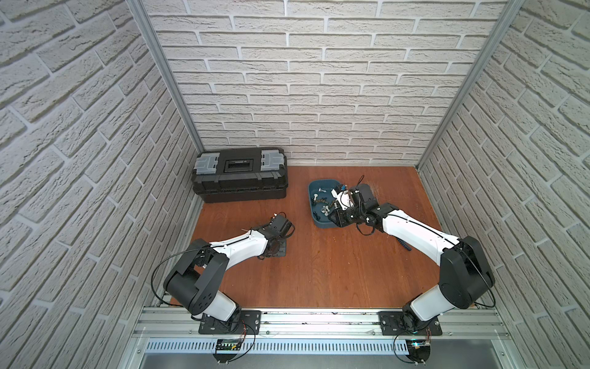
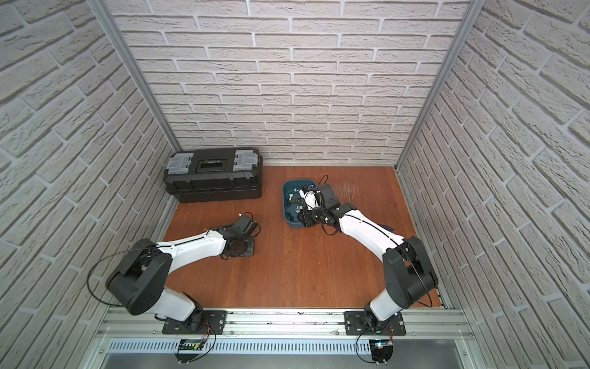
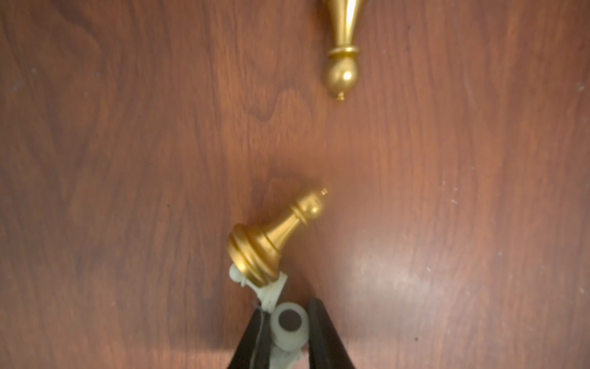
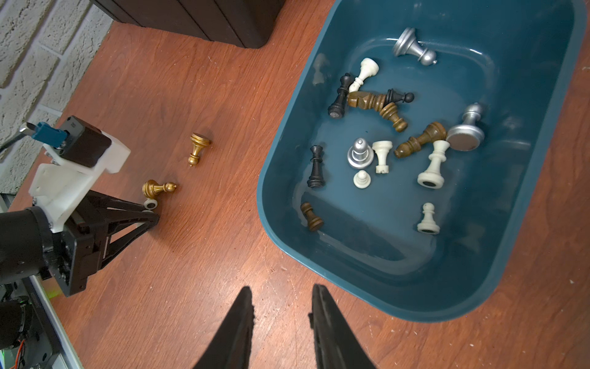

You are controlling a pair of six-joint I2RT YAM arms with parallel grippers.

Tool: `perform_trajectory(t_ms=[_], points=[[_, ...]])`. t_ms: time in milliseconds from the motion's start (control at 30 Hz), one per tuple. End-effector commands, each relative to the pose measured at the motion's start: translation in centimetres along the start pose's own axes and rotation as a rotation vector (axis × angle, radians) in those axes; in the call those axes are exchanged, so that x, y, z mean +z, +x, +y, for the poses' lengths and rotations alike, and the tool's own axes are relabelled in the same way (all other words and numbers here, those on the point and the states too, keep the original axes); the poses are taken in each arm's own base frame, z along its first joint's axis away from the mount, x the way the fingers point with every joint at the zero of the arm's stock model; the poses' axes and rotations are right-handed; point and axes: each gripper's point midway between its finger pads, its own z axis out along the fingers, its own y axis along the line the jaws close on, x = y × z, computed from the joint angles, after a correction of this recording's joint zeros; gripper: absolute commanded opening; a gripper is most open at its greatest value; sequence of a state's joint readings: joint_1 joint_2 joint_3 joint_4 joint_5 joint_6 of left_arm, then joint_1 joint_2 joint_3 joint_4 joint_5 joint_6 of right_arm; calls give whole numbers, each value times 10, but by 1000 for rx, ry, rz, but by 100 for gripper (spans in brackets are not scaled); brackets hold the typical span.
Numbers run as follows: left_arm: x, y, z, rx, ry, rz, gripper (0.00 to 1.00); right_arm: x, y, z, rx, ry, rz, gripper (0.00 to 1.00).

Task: Put the chess pieces into the storage box
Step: Pick up the chess piece at the center of the board, then place the chess piece in the storage box.

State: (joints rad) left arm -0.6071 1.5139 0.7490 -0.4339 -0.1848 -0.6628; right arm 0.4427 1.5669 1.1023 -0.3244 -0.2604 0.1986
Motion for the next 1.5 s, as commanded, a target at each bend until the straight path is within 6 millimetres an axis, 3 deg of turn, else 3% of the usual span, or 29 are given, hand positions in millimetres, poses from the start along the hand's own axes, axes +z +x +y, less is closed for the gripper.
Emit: perform_trajectory(t_ms=[0,133,367,500,667,800,1000,1133,1267,1367,1467], points=[[-4,6,-12,37,45,24,16,-6,-8,9,-12,-25,-45,35],[-18,1,-32,28,152,12,12,-6,-8,10,-11,-26,-43,35],[-60,-31,-51,7,259,-79,12,-6,-9,10,-8,-31,-47,35],[-86,-62,-68,31,294,-142,12,-14,-14,8,4,-8,-84,35],[-94,-119,-103,113,299,-187,13,-39,-23,-5,18,85,-184,34],[-78,-173,-138,154,304,-210,13,-62,-25,-23,19,179,-267,34],[-36,-222,-182,182,270,-182,20,-70,-23,-35,31,215,-285,34],[-2,-234,-197,188,262,-157,25,-61,-21,-37,33,203,-257,34],[11,-242,-211,186,296,-157,35,-54,-19,-38,36,198,-238,34],[5,-247,-216,178,314,-178,48,-51,-18,-38,36,188,-231,34],[-13,-251,-215,183,323,-200,51,-46,-17,-32,34,153,-210,34]])
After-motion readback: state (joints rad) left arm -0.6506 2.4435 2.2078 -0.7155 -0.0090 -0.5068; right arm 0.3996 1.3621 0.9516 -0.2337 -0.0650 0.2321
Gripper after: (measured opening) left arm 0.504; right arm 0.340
